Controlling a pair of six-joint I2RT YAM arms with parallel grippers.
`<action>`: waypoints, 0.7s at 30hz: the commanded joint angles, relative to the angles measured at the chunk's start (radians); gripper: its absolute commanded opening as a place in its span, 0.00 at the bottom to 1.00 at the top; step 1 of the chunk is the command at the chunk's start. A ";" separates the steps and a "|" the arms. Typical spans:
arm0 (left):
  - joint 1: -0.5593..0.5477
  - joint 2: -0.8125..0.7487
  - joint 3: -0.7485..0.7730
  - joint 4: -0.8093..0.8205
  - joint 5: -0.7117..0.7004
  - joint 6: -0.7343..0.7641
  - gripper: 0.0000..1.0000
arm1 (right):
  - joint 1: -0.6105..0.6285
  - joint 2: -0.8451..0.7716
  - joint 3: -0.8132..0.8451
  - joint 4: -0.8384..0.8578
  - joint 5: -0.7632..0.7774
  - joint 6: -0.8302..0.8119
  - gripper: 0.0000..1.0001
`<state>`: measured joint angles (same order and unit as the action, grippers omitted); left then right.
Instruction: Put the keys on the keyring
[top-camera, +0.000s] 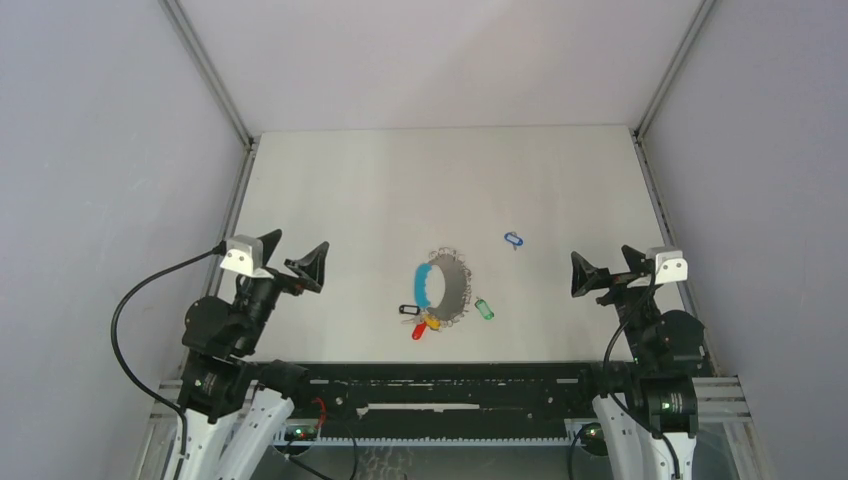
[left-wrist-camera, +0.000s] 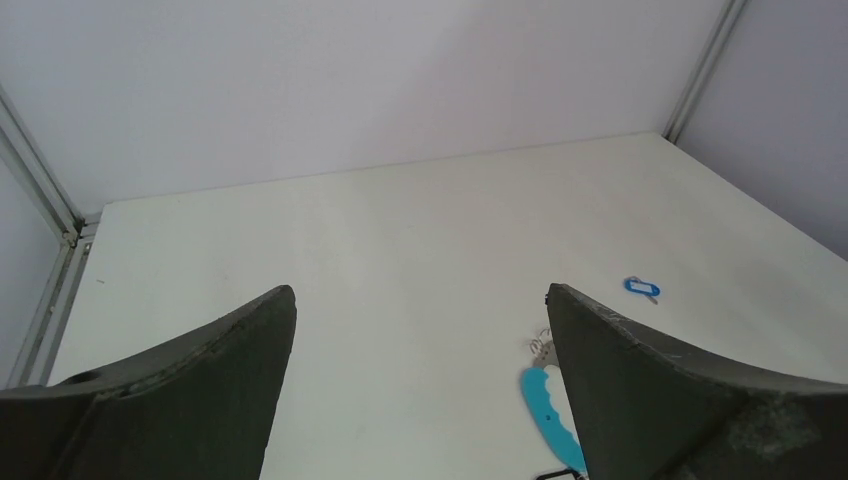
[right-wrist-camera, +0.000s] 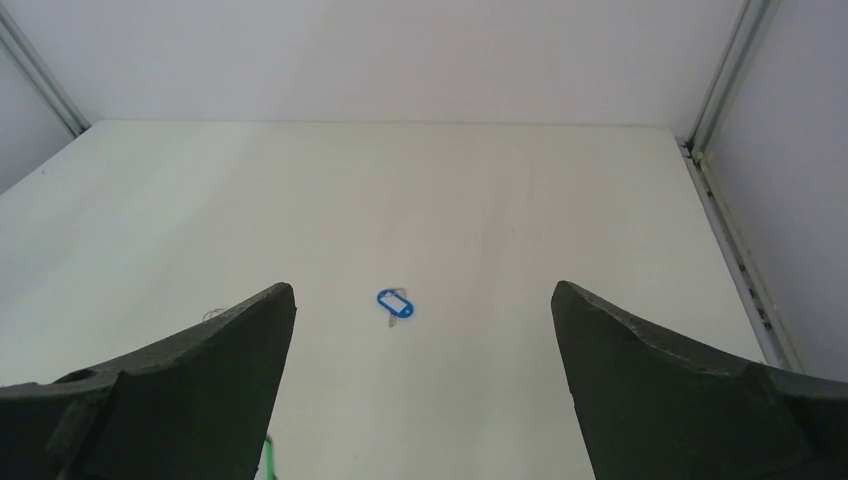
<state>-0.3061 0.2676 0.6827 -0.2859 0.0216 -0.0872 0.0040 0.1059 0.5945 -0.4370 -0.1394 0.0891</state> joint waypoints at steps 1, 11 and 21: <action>0.007 -0.015 0.025 0.046 0.016 -0.004 1.00 | -0.004 0.031 0.032 0.034 -0.047 0.002 1.00; -0.025 -0.010 0.028 0.021 -0.036 -0.045 1.00 | -0.003 0.152 0.087 -0.008 -0.191 0.082 1.00; -0.030 -0.022 0.044 -0.043 -0.049 -0.075 1.00 | -0.004 0.279 0.117 -0.068 -0.394 0.102 1.00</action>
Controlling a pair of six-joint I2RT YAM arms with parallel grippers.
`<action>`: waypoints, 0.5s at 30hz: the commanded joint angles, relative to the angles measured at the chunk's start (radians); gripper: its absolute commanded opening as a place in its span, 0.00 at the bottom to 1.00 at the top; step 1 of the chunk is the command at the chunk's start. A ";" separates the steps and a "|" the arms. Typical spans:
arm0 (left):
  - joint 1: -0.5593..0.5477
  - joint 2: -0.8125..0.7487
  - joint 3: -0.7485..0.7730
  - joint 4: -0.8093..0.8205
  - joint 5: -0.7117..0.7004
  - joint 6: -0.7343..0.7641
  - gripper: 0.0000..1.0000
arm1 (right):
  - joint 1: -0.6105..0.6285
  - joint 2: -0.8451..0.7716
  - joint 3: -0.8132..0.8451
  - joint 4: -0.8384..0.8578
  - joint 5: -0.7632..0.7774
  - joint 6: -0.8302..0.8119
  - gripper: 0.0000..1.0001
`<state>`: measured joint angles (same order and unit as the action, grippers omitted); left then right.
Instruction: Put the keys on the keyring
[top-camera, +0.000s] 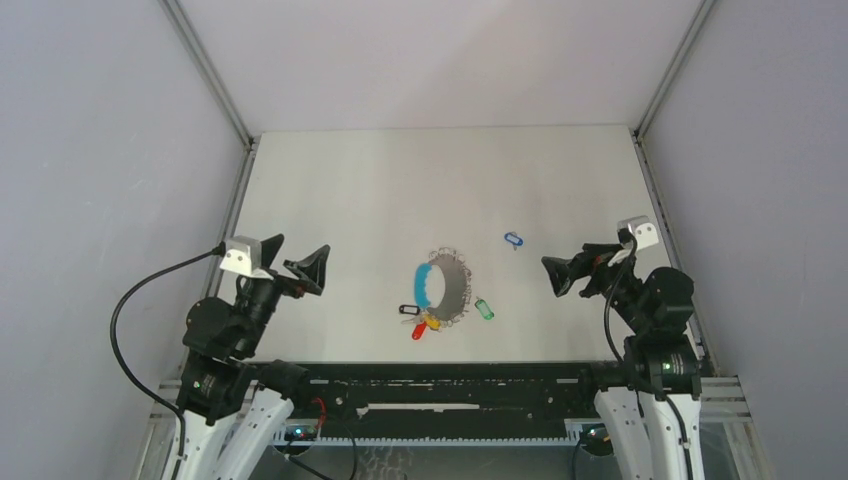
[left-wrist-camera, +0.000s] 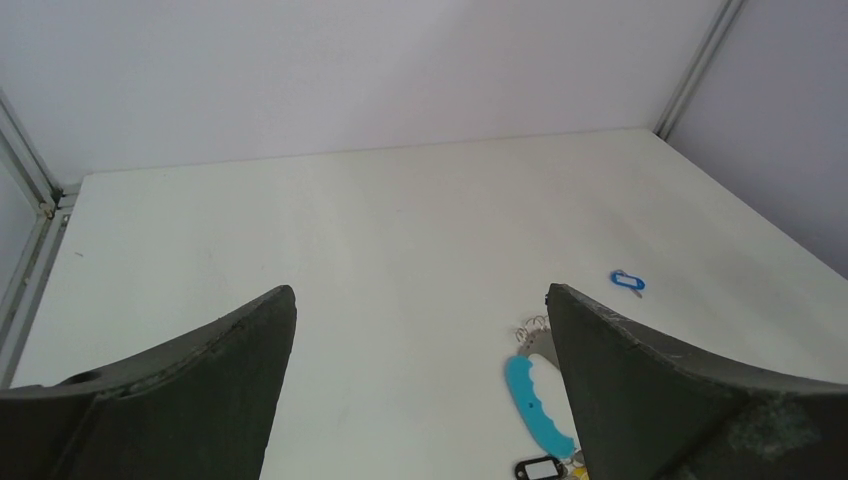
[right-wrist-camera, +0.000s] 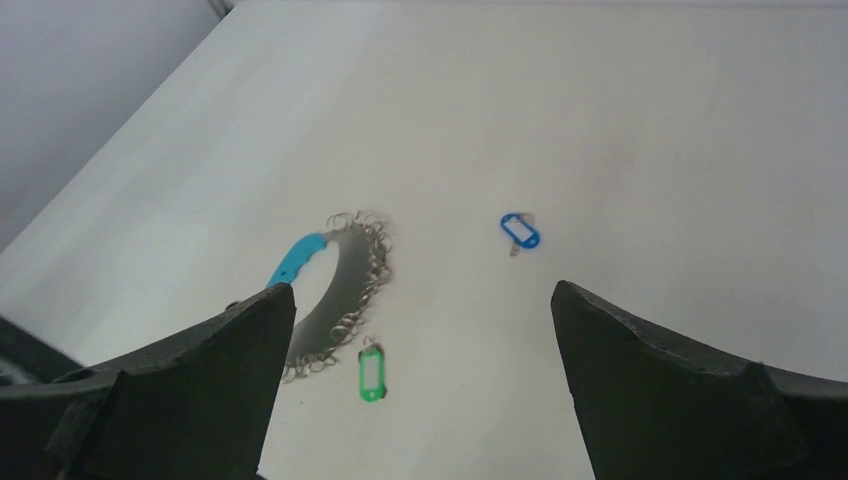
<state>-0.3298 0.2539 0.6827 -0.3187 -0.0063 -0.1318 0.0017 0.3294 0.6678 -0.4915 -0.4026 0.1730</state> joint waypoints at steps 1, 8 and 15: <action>-0.007 -0.008 0.042 -0.012 -0.024 -0.040 1.00 | 0.000 0.069 0.043 -0.014 -0.145 0.029 1.00; -0.011 0.035 0.026 -0.031 0.045 -0.096 1.00 | 0.060 0.178 -0.006 0.050 -0.179 0.100 1.00; -0.012 0.072 -0.012 -0.024 0.097 -0.163 1.00 | 0.271 0.339 -0.048 0.103 -0.073 0.120 1.00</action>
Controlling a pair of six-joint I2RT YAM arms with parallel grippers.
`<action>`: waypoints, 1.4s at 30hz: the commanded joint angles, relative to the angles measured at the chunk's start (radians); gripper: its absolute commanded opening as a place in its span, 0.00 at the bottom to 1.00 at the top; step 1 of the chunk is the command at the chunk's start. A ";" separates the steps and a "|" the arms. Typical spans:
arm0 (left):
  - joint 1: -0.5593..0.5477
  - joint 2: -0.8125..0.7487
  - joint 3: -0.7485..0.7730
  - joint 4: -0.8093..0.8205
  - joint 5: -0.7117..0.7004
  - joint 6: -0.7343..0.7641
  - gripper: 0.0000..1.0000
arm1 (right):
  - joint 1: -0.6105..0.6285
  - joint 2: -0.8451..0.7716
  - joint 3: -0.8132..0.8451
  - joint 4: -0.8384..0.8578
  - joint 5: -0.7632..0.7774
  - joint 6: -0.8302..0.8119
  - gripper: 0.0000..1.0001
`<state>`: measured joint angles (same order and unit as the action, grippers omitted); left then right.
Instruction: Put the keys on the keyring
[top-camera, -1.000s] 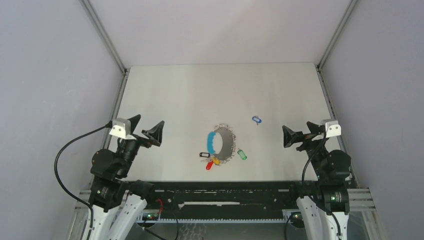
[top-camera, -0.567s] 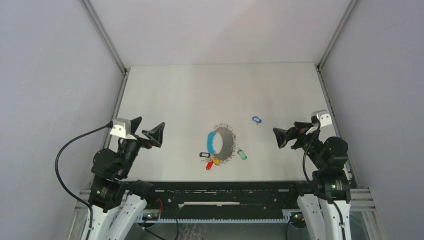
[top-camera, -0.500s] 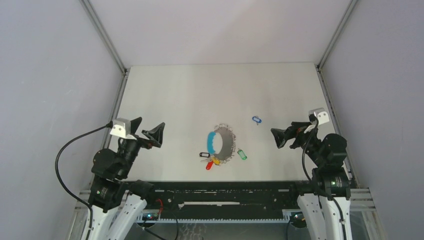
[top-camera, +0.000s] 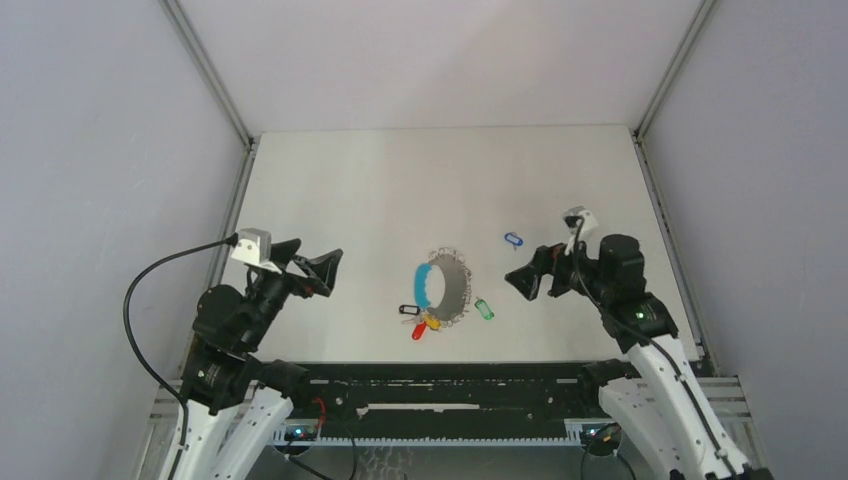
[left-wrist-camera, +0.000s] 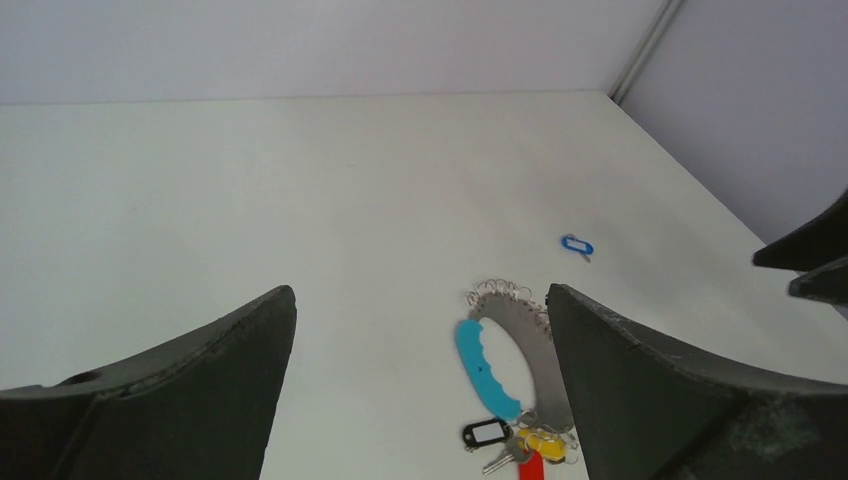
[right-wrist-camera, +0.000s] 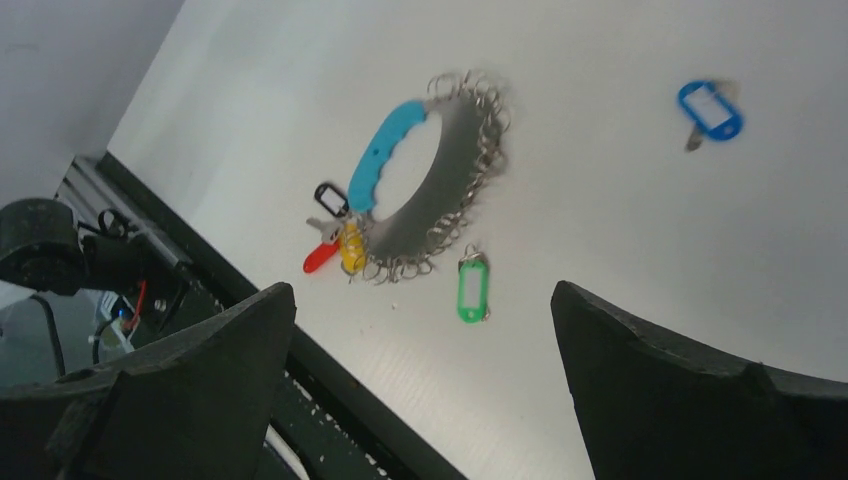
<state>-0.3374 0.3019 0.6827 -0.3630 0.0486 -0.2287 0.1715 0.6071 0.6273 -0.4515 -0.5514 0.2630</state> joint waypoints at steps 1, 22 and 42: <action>-0.005 0.032 -0.017 0.020 0.043 -0.080 1.00 | 0.141 0.082 -0.007 0.062 0.124 0.021 1.00; -0.070 0.220 -0.236 0.273 0.312 -0.350 0.97 | 0.700 0.656 0.109 0.228 0.478 0.210 0.73; -0.257 0.554 -0.385 0.594 0.183 -0.401 0.91 | 0.729 0.823 0.158 0.221 0.483 0.367 0.26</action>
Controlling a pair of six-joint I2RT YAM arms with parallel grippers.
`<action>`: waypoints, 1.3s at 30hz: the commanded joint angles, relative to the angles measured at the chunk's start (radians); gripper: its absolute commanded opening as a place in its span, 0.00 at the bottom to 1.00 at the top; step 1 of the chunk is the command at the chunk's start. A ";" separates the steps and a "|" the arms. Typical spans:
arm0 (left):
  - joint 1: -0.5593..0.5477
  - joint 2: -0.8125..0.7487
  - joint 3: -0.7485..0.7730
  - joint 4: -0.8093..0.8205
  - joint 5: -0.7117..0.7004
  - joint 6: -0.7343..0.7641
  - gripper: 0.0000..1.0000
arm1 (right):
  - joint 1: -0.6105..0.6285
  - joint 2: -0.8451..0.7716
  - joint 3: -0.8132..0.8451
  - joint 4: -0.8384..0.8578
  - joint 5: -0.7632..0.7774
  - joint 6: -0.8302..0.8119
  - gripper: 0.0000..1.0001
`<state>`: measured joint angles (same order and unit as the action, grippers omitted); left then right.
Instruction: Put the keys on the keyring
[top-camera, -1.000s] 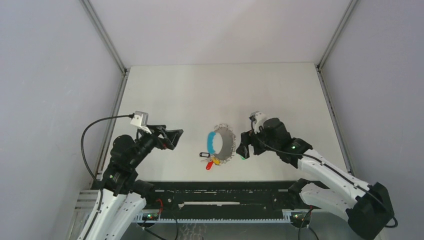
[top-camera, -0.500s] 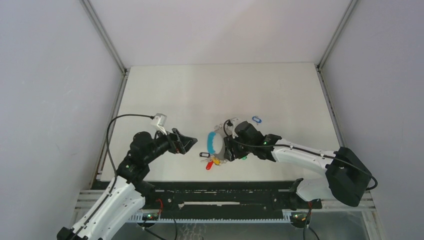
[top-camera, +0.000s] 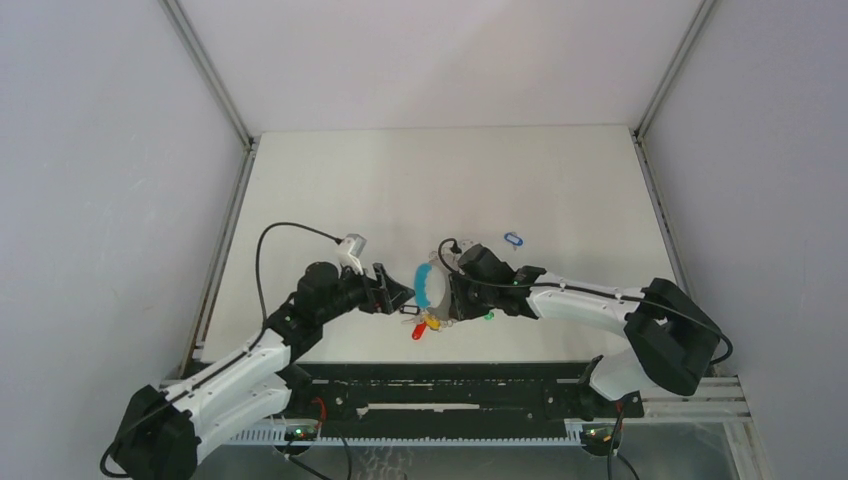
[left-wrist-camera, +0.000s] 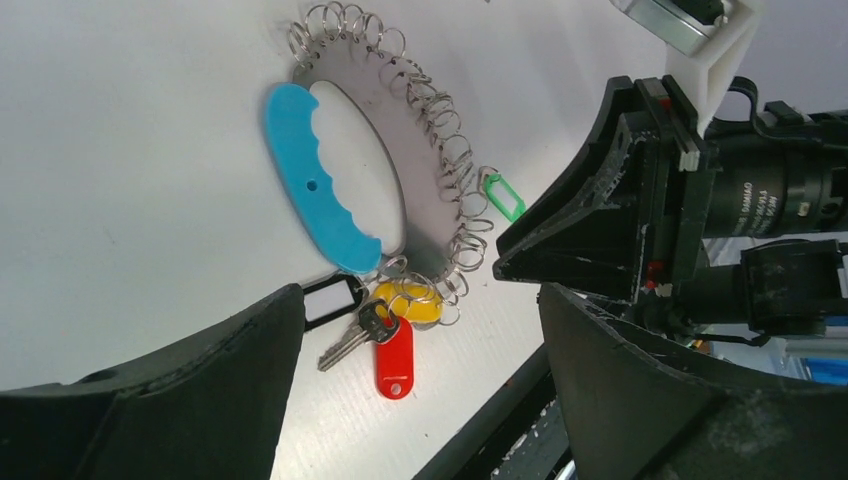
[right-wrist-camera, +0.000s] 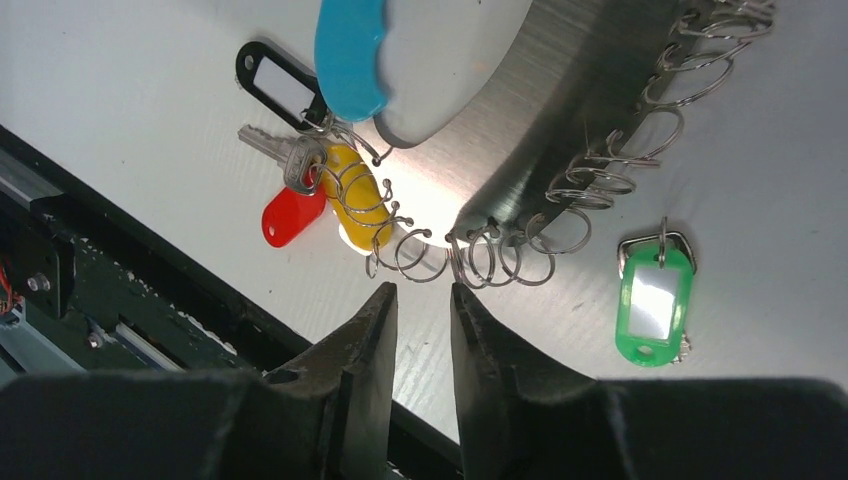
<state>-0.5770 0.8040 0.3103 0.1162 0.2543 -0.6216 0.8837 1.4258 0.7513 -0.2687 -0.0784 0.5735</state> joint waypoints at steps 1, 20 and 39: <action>-0.021 0.072 -0.013 0.125 -0.022 -0.007 0.90 | 0.019 0.009 0.034 0.038 0.015 0.062 0.26; -0.067 0.248 -0.018 0.216 -0.039 -0.007 0.87 | 0.031 0.107 0.034 0.063 0.075 0.098 0.24; -0.109 0.390 -0.016 0.316 -0.015 -0.045 0.84 | -0.023 0.028 0.033 0.041 0.209 0.080 0.18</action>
<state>-0.6731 1.1816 0.3099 0.3561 0.2226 -0.6449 0.8925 1.4921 0.7551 -0.2199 0.0494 0.6514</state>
